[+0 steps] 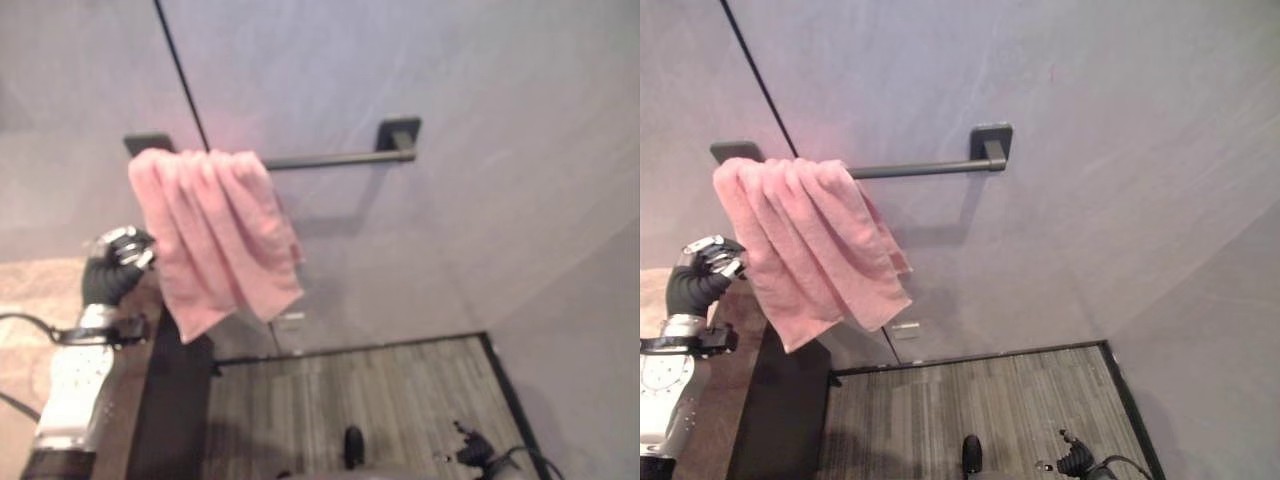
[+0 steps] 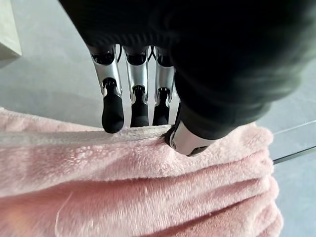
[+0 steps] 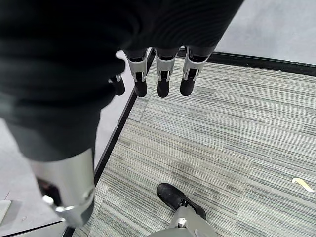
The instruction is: Put brush and paste in cup on sink, flatten towel.
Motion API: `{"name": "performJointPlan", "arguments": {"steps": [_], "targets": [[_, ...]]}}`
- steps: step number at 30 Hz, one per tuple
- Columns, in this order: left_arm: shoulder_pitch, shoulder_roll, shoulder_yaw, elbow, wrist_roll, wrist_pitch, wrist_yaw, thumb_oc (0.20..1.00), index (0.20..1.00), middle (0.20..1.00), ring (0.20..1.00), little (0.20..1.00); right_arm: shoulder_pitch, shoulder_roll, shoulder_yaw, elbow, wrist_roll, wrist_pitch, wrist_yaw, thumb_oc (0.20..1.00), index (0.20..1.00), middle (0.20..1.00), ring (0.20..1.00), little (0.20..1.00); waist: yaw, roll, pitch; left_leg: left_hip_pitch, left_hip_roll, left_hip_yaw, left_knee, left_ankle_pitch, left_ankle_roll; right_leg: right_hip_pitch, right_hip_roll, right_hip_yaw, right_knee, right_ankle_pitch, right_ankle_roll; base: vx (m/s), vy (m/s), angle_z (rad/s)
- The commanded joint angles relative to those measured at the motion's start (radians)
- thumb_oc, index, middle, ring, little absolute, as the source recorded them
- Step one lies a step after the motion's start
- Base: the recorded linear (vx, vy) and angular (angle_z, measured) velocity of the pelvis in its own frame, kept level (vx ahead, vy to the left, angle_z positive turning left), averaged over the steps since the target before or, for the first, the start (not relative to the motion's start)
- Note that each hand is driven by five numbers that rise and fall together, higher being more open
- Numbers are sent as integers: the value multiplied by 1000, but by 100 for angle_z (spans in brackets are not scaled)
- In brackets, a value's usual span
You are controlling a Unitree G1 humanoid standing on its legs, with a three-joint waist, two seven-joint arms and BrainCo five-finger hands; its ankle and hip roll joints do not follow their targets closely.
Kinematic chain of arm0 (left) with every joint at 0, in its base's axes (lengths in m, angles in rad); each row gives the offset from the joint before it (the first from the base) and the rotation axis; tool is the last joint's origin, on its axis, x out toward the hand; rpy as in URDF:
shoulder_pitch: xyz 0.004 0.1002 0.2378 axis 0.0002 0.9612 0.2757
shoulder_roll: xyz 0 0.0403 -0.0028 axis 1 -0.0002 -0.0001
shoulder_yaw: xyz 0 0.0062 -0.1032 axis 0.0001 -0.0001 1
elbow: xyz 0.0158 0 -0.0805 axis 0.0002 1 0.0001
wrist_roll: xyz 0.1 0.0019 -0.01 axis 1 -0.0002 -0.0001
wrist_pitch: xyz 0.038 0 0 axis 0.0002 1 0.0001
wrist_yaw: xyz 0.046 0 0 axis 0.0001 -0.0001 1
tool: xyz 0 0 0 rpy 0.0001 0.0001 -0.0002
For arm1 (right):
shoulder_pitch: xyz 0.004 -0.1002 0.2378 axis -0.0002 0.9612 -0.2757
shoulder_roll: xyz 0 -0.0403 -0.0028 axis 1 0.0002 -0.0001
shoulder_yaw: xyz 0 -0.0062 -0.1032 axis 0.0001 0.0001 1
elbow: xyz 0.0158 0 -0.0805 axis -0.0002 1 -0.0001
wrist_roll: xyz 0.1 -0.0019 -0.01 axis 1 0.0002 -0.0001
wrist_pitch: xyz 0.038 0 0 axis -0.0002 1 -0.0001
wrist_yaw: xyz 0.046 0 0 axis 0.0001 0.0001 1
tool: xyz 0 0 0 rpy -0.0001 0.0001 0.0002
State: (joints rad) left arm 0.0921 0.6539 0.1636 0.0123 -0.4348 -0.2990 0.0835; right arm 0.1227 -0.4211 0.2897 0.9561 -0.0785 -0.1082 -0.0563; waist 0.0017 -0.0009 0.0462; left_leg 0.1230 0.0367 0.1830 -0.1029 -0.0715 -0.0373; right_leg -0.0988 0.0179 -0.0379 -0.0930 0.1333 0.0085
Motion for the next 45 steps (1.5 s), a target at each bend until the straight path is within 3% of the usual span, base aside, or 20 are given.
{"name": "performJointPlan", "arguments": {"steps": [1, 4, 6, 7, 8, 9, 25, 32, 45], "targets": [[-34, 59, 37, -3, -8, -52, 11, 332, 332, 332, 332, 332, -31, -11, 19, -10, -15, -11, 0, 1000, 1000, 1000, 1000, 1000, -8, -12, -10, 14, -6, -10, 16, -37, 26, 51, -62, 4, 6, -63, 102, 0, 0, 0], [-29, 59, 40, -3, -7, -52, 10, 325, 325, 325, 325, 325, -28, -13, 16, -22, -12, -13, 2, 1000, 1000, 1000, 1000, 1000, -8, -14, -10, 14, -6, -9, 16, -37, 26, 53, -62, 2, 6, -64, 102, 0, 0, 0], [-28, 56, 39, 3, -4, -49, 12, 407, 407, 407, 407, 407, -29, -15, 14, -18, -11, -13, -1, 1000, 1000, 1000, 1000, 1000, -7, -17, -10, 12, -5, -12, 16, -36, 25, 53, -62, -3, 6, -65, 101, 0, 0, 0], [-25, 55, 40, 2, -2, -49, 13, 485, 485, 485, 485, 485, -31, -14, 13, -15, -11, -13, -2, 1000, 1000, 1000, 1000, 1000, -7, -17, -10, 12, -5, -13, 16, -36, 25, 54, -63, -4, 6, -65, 101, 0, 0, 0], [-22, 55, 43, 1, 3, -47, 13, 583, 583, 583, 583, 583, -33, -14, 11, -10, -11, -12, -3, 1000, 1000, 1000, 1000, 1000, -6, -17, -10, 11, -5, -15, 16, -35, 25, 55, -63, -6, 6, -65, 101, -10, -3, 4], [-15, 48, 47, 1, 10, -45, 18, 1000, 1000, 1000, 1000, 1000, -35, -13, 13, -4, -13, -11, -2, 1000, 1000, 1000, 1000, 1000, -4, -18, -9, 10, -4, -17, 16, -34, 25, 56, -63, -9, 6, -66, 100, 0, 0, 0], [-52, 16, 49, 44, -31, -40, 41, 1000, 1000, 1000, 1000, 1000, -27, -17, 13, 11, -20, -2, 0, 1000, 1000, 1000, 1000, 1000, -8, -19, -10, 8, -1, -17, 16, -32, 22, 62, -63, -15, 6, -73, 99, 0, 0, 0], [-98, -43, 0, 84, -220, -32, 14, 1000, 1000, 1000, 1000, 1000, -24, -22, 17, 18, -27, 7, -1, 1000, 1000, 1000, 1000, 1000, -18, -14, -9, 6, -2, -13, 16, -31, 21, 60, -62, -13, 6, -74, 98, 0, 0, 0], [-133, 2, -28, 111, -250, -17, 2, 1000, 1000, 1000, 1000, 1000, -16, -32, 18, 19, -30, 10, 1, 1000, 1000, 1000, 1000, 1000, -30, -4, -9, -3, -2, -9, 16, -25, 18, 53, -61, -9, 6, -75, 99, 1, 0, 0]]}}
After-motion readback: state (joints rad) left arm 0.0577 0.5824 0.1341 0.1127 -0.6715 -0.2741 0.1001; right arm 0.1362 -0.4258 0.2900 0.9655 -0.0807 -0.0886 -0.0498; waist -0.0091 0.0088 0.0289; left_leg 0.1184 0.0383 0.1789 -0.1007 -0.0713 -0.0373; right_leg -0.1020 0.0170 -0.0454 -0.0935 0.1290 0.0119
